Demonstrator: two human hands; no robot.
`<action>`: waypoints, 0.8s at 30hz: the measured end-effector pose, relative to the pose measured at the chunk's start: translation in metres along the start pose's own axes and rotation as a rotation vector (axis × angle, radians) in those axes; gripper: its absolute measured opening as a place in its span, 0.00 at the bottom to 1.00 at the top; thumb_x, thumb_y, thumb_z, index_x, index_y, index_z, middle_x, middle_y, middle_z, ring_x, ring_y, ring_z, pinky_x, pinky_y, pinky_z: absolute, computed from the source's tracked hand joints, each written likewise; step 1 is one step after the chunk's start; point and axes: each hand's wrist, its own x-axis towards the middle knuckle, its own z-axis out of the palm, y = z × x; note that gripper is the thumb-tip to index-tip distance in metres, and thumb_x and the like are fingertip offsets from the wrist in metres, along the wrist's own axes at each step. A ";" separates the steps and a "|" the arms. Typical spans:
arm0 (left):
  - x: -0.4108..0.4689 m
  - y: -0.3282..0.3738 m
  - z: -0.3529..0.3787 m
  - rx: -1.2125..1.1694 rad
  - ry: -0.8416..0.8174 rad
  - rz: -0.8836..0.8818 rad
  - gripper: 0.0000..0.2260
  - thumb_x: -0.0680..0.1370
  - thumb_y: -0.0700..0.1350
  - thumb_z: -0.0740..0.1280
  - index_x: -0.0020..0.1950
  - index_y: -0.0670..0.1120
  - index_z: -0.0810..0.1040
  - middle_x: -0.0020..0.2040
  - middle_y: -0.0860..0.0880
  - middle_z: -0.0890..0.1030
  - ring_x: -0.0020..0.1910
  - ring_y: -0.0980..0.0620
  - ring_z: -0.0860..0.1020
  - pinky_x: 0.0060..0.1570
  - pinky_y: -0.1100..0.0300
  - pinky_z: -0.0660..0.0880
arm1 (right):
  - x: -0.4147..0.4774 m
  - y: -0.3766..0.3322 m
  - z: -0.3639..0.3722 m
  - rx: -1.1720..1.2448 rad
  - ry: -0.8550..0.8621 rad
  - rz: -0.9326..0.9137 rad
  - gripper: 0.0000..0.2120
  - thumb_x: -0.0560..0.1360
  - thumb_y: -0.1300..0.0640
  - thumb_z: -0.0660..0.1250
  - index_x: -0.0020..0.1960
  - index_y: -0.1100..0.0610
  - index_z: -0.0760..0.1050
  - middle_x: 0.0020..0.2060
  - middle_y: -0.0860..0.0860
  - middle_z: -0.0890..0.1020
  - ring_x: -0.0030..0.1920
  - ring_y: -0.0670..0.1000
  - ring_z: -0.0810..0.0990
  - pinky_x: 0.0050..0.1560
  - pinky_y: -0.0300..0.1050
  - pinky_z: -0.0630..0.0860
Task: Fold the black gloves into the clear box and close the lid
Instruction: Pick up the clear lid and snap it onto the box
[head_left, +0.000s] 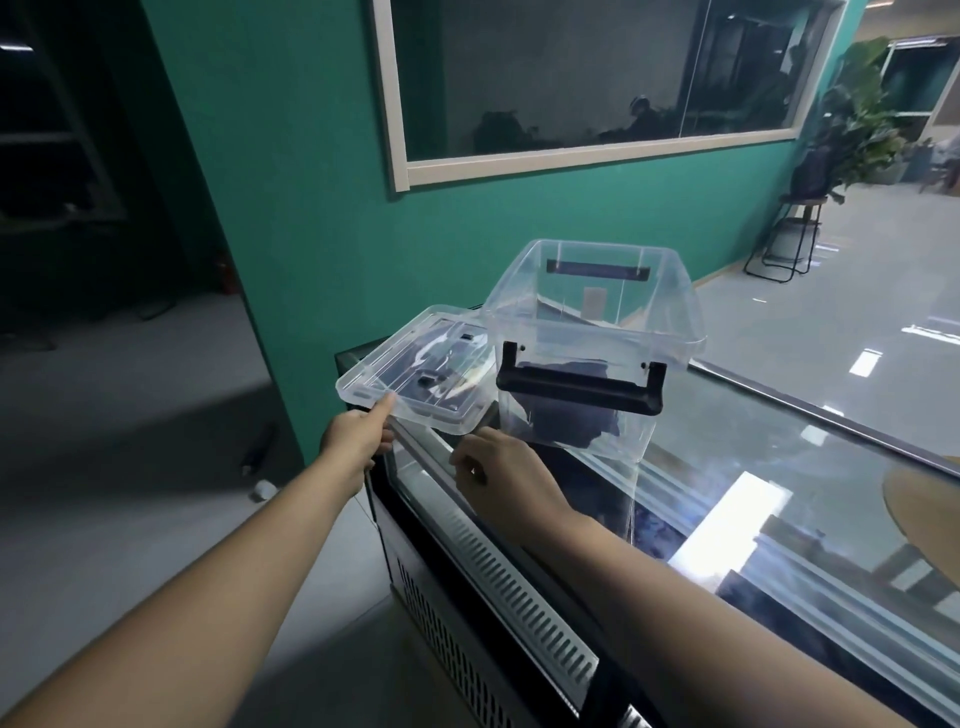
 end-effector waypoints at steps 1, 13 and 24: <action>0.002 0.001 0.002 -0.026 0.004 -0.018 0.25 0.78 0.68 0.72 0.47 0.45 0.83 0.41 0.49 0.85 0.37 0.50 0.81 0.35 0.57 0.68 | 0.000 0.001 0.000 0.013 0.003 0.012 0.06 0.78 0.60 0.68 0.50 0.55 0.85 0.44 0.51 0.83 0.46 0.56 0.82 0.47 0.52 0.79; 0.006 0.002 0.009 -0.223 0.043 -0.063 0.06 0.82 0.46 0.68 0.49 0.44 0.81 0.39 0.47 0.84 0.34 0.53 0.84 0.32 0.61 0.77 | 0.002 -0.001 -0.003 0.014 -0.044 0.058 0.07 0.79 0.57 0.70 0.53 0.54 0.85 0.49 0.50 0.83 0.49 0.54 0.82 0.49 0.49 0.78; -0.012 0.021 -0.045 -0.433 0.121 0.061 0.06 0.87 0.44 0.66 0.54 0.45 0.70 0.48 0.45 0.82 0.33 0.48 0.88 0.36 0.60 0.82 | 0.008 -0.015 -0.016 0.086 0.061 0.063 0.07 0.76 0.60 0.66 0.48 0.51 0.81 0.42 0.46 0.83 0.43 0.50 0.81 0.45 0.53 0.80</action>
